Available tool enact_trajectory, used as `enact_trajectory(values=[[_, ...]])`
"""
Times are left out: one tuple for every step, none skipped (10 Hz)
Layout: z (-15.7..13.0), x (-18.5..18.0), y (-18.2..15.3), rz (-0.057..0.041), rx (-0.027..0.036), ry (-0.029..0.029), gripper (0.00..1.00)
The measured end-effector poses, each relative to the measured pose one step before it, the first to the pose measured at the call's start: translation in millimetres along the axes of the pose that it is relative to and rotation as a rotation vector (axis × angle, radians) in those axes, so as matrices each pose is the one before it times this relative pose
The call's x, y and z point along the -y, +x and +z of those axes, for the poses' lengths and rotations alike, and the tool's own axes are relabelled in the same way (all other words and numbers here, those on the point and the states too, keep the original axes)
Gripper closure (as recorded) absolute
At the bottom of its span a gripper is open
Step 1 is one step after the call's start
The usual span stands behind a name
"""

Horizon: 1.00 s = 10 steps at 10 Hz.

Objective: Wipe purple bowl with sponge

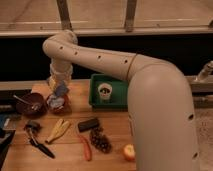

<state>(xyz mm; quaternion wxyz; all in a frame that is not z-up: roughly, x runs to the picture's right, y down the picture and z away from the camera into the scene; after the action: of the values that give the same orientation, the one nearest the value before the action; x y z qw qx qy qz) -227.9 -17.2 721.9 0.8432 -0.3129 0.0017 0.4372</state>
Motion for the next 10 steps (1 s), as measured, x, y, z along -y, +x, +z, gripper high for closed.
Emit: enact_trajectory(values=[[2.84,-3.68,-3.73,-0.02149,0.01114,0.00376,1.00],[7.10,-10.51,-8.54,-0.03280,0.00617,-0.00211,1.00],[8.10,-11.88,-12.50,-0.03019,0.00677,-0.00516,1.00],[11.37,-12.97,-17.59,-0.03117,0.00812,-0.00762,1.00],[11.78,-10.85,-15.56,-0.02651,0.00510,-0.01202,1.00],[12.73,-10.21,-14.84,-0.02336,0.00486,-0.01997,1.00],[15.44,-8.62,-13.05,-0.01913,0.00571,-0.02747,1.00],[12.30,-5.32,-6.77,-0.00904,0.00710,-0.02229,1.00],[19.44,-6.22,-4.43,-0.00782,0.01688,-0.02832,1.00],[12.37,-3.94,-2.24,-0.00452,0.01837,-0.01561,1.00]])
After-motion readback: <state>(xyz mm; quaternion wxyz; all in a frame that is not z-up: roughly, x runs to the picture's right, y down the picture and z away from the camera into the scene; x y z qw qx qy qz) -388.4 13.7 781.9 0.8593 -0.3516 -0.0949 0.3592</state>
